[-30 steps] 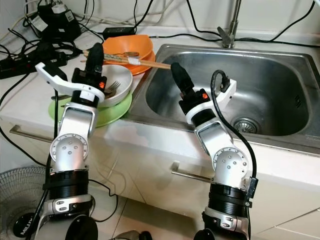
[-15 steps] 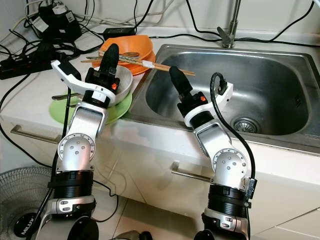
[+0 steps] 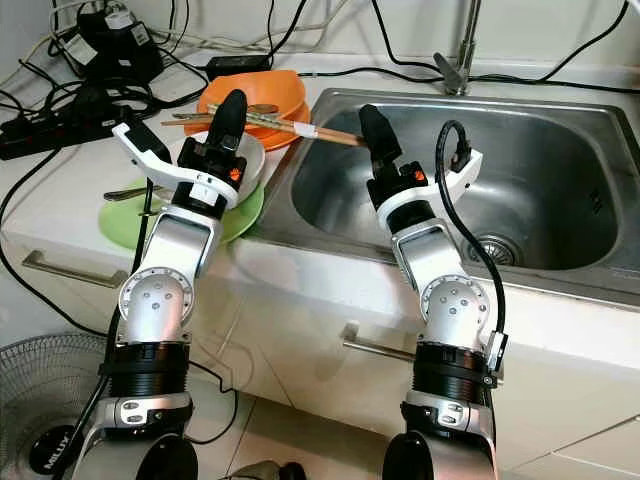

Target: Kitchen organization

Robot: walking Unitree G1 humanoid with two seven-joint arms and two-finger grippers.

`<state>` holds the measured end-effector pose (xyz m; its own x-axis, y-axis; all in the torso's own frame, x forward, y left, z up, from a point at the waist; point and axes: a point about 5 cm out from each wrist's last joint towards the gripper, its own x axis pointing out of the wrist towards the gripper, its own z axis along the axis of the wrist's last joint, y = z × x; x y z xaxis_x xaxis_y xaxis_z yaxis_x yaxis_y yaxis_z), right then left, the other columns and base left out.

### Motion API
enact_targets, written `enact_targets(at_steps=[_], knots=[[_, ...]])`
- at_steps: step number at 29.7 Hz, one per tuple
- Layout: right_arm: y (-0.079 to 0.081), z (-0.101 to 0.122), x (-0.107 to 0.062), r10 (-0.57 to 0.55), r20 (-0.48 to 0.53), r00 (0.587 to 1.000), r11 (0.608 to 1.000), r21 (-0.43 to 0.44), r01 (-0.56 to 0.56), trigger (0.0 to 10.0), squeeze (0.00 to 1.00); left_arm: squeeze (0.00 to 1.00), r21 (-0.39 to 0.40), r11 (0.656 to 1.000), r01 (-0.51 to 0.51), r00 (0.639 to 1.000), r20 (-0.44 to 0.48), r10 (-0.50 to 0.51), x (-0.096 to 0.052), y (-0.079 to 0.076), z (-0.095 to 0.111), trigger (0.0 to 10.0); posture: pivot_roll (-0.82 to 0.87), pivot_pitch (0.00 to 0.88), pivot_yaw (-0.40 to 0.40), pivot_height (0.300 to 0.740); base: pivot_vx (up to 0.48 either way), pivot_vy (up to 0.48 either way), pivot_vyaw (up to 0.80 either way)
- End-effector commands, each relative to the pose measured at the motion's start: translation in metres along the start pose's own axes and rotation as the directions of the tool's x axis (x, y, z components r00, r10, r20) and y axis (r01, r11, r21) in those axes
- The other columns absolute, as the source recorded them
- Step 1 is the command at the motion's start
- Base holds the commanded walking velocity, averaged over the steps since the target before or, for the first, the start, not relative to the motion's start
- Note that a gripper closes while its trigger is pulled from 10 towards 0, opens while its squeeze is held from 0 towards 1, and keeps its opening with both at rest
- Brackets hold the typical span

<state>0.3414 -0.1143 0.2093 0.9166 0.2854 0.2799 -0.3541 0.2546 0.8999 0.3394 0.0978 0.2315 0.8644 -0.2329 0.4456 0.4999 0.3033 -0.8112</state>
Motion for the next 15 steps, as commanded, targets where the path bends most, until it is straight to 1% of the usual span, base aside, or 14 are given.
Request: enact_targets(at_steps=[1, 7, 15], knots=[[0.023, -0.019, 0.014, 0.09, -0.024, 0.996, 0.993, 0.077, -0.088, 0.0, 0.0, 0.0, -0.171, 0.985, -0.025, 1.0, -0.012, 0.023, -0.002, -0.005, -0.034, 0.0, -0.08, 0.064, 0.137, 0.74, 0.0, 0.0, 0.0], [0.022, -0.024, 0.015, 0.081, -0.03, 0.996, 0.993, 0.086, -0.078, 0.0, 0.0, 0.0, -0.202, 0.978, -0.045, 0.999, -0.025, 0.04, 0.0, 0.0, -0.039, 0.0, -0.09, 0.065, 0.136, 0.74, 0.0, 0.0, 0.0], [0.025, -0.029, 0.016, 0.082, -0.036, 0.996, 0.992, 0.099, -0.078, 0.0, 0.0, 0.0, -0.221, 0.974, -0.055, 0.998, -0.039, 0.048, 0.003, 0.0, -0.046, 0.0, -0.1, 0.066, 0.138, 0.74, 0.0, 0.0, 0.0]])
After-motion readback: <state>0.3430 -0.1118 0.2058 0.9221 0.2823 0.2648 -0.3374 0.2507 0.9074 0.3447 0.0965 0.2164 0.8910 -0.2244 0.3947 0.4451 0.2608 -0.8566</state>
